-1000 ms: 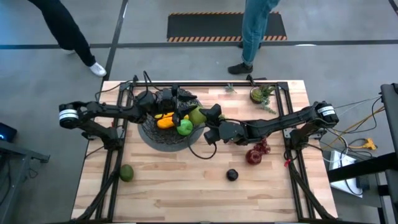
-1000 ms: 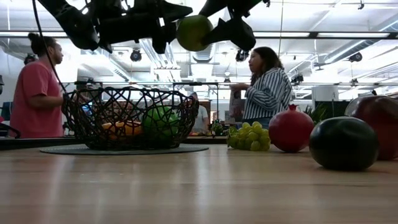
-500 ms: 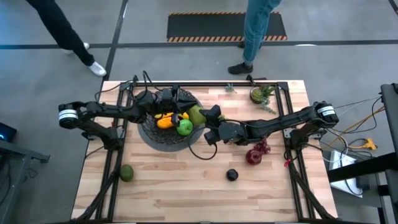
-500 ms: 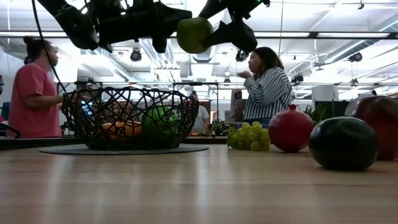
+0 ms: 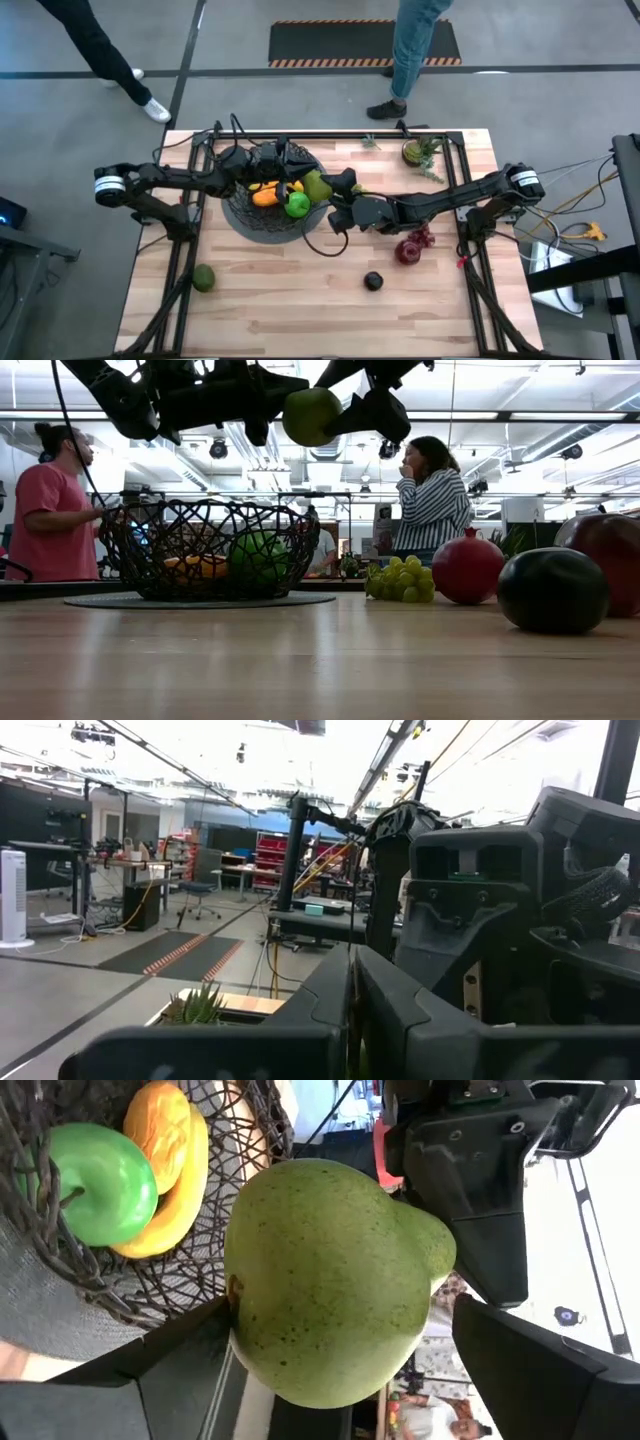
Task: Build produce basket
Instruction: Put the pear into the basket, then put the pomegranate into the basket
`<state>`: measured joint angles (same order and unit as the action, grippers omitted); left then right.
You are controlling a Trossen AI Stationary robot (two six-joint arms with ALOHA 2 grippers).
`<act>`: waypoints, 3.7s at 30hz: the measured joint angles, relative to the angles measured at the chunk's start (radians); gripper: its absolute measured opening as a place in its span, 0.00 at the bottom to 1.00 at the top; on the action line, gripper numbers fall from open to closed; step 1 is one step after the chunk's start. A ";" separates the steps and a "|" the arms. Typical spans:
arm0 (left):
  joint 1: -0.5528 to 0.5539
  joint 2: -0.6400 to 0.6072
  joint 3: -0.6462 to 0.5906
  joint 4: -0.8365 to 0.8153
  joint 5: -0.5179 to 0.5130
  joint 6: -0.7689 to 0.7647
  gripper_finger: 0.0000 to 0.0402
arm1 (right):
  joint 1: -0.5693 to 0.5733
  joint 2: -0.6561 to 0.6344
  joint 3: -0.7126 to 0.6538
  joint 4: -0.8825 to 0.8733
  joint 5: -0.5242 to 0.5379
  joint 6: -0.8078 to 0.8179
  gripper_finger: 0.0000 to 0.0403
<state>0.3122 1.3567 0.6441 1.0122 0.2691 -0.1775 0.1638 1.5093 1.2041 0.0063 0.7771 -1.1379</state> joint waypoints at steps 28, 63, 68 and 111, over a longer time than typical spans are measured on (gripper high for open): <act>0.002 -0.179 -0.014 -0.272 -0.026 0.093 0.00 | -0.001 -0.003 -0.015 -0.057 0.045 0.449 0.90; 0.003 -0.162 0.084 -1.405 -0.290 0.455 0.00 | -0.089 -0.372 -0.412 -0.041 -0.179 0.839 0.32; 0.005 -0.097 0.114 -1.375 -0.395 0.454 0.00 | -0.089 -0.370 -0.421 -0.036 -0.178 0.839 0.23; -0.081 -0.334 0.132 -1.064 -0.336 0.497 0.00 | -0.088 -0.361 -0.428 0.022 -0.177 0.950 0.13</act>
<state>0.2309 1.0227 0.7765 -0.0515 -0.0669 0.3193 0.0757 1.1481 0.7761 0.0282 0.5999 -0.1877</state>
